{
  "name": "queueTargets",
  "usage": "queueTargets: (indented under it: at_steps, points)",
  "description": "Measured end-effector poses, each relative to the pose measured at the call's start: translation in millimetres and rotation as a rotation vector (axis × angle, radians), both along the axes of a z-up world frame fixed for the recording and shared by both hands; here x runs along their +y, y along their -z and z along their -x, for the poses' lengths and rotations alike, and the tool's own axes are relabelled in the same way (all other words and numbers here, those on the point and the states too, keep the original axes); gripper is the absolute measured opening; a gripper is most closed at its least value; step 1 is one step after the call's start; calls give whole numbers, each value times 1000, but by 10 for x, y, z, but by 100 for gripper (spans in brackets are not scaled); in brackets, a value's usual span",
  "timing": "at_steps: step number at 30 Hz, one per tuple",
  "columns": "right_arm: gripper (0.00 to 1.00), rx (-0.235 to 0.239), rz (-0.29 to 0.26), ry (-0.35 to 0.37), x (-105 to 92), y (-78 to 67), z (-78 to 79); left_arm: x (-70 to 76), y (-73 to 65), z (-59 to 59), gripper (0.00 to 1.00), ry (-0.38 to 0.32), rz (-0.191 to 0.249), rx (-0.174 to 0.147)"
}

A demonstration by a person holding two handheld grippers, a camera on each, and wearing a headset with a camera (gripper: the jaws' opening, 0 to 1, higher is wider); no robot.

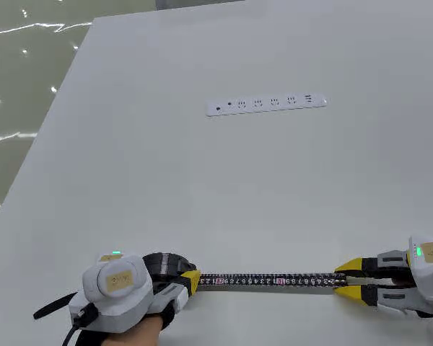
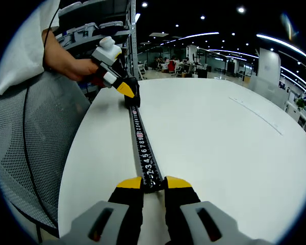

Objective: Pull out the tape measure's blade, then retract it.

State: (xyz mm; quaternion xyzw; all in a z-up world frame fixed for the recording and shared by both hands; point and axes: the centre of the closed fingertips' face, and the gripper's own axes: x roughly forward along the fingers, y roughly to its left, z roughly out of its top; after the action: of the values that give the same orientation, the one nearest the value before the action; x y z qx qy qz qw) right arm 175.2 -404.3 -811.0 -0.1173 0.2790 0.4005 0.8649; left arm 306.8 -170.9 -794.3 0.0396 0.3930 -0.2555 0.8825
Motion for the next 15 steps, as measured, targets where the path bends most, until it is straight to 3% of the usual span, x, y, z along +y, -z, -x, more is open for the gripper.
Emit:
queueTargets:
  at_steps: [10, 13, 15]
  points:
    - [13, -12, -40, -16, 213, -40, -145, 1, -3, -1, 59, -3, 10, 1]
    - [13, -15, -90, -11, 301, -111, -199, 3, -1, 1, 59, -5, 13, 5]
    - [13, -16, -79, -22, 337, -98, -219, 7, 1, -3, 59, -6, 18, 12]
